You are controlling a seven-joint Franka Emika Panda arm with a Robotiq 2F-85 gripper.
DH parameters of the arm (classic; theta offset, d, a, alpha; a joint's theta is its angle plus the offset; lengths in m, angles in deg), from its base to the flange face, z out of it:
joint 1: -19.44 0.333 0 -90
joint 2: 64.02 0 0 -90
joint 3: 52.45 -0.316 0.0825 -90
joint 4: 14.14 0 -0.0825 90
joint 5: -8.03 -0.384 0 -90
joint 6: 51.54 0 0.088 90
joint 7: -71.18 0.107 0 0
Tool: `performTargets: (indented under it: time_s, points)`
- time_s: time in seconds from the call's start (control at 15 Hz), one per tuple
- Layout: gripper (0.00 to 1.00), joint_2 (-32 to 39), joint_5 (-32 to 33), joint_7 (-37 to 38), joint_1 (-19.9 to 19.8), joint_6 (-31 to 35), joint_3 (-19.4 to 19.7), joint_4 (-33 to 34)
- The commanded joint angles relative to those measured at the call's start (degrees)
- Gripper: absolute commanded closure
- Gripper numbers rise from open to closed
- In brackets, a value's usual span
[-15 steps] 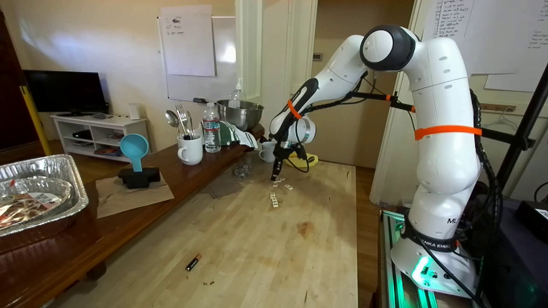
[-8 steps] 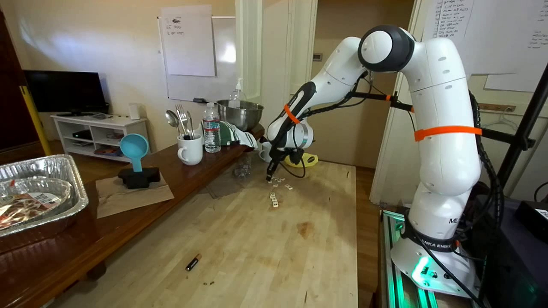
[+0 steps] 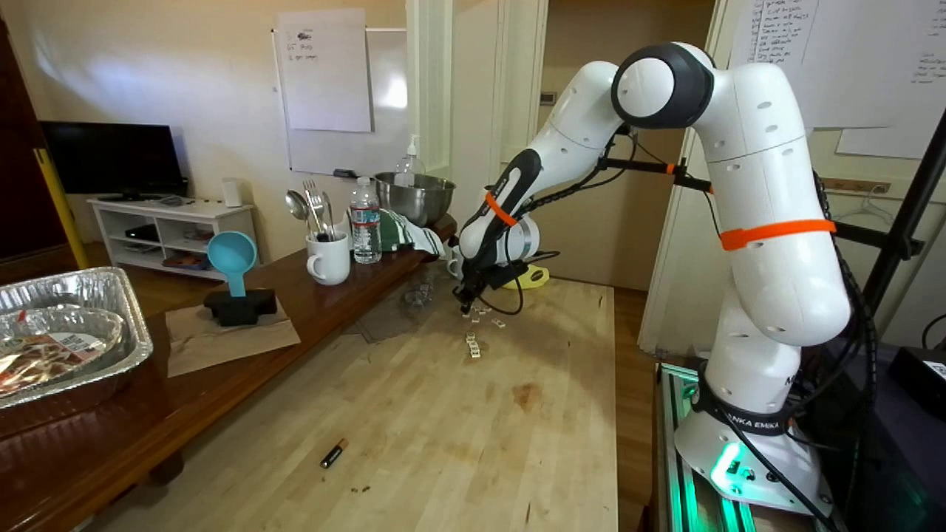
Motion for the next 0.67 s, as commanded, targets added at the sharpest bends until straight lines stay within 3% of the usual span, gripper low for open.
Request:
performTargets:
  time_s: [0.0,0.6]
  points:
    - [1.00,0.28,6.21,12.78,1.58,-3.99,0.84,-1.65]
    - [1.00,-1.58,7.12,27.66,1.45,-9.69,-0.77,-1.84]
